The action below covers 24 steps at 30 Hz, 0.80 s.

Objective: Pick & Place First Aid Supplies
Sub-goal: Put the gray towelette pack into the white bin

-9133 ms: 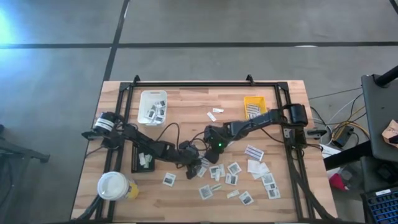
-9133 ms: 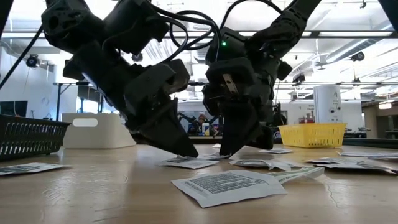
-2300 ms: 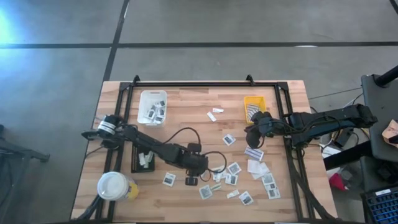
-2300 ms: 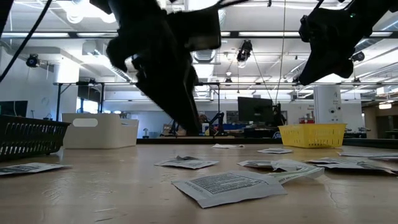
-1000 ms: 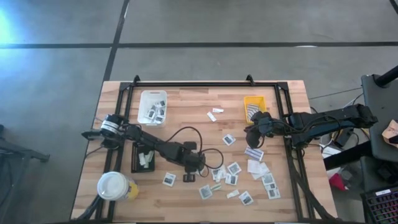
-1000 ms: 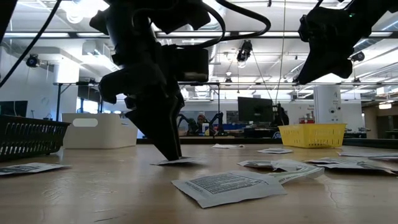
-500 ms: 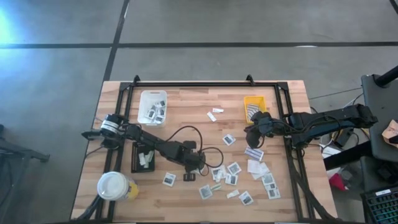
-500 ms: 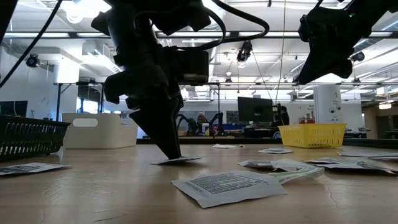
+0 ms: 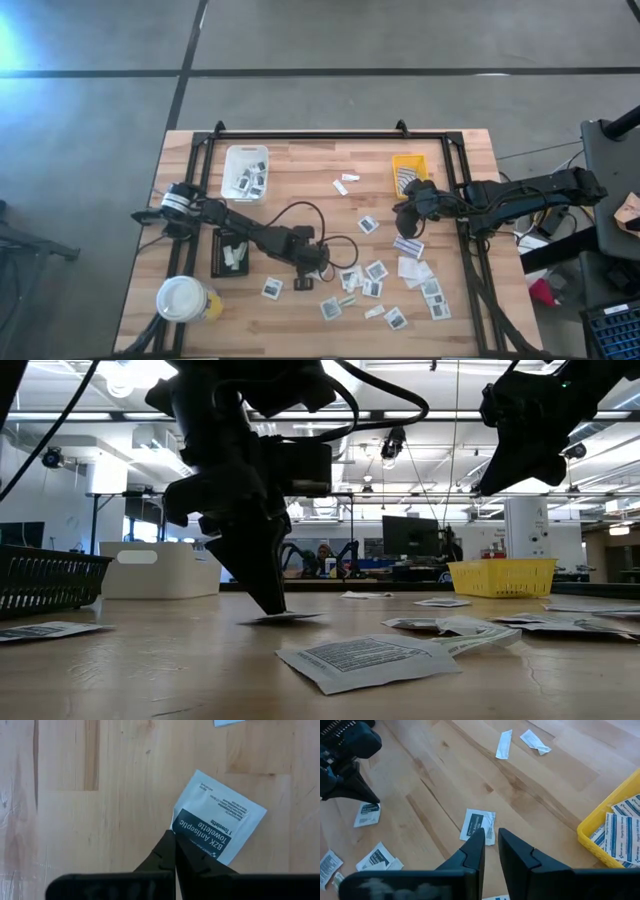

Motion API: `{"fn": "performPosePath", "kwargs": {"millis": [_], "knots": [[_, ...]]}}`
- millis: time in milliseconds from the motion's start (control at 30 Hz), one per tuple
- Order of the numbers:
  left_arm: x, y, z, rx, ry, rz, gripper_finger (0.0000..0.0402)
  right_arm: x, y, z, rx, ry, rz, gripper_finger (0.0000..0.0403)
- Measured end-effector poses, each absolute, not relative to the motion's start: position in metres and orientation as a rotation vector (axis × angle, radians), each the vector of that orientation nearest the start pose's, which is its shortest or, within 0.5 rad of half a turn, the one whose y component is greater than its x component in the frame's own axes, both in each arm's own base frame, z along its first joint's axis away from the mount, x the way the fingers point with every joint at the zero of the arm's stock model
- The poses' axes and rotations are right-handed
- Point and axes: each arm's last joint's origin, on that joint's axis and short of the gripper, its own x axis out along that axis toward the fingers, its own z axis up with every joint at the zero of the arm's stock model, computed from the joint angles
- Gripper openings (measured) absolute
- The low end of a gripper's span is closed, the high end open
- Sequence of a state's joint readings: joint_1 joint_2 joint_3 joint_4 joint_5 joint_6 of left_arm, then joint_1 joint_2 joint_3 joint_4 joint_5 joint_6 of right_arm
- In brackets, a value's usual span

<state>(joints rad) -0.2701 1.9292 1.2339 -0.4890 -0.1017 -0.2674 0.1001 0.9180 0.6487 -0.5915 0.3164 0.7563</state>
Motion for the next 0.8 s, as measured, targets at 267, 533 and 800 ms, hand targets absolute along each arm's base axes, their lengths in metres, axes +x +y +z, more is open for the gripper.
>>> {"fn": "performPosePath", "kwargs": {"millis": [267,533,800], "knots": [[0.351,-0.093,0.168,0.031,1.183,0.069,0.0,0.173,0.008,0.231,0.529,0.722,-0.507,0.0052],[0.339,-0.088,0.184,0.088,1.205,0.142,0.0,0.173,0.008,0.23,0.532,0.723,-0.507,0.0052],[0.317,-0.077,0.213,0.124,1.212,0.279,0.0,0.174,0.011,0.23,0.529,0.72,-0.492,0.0052]]}}
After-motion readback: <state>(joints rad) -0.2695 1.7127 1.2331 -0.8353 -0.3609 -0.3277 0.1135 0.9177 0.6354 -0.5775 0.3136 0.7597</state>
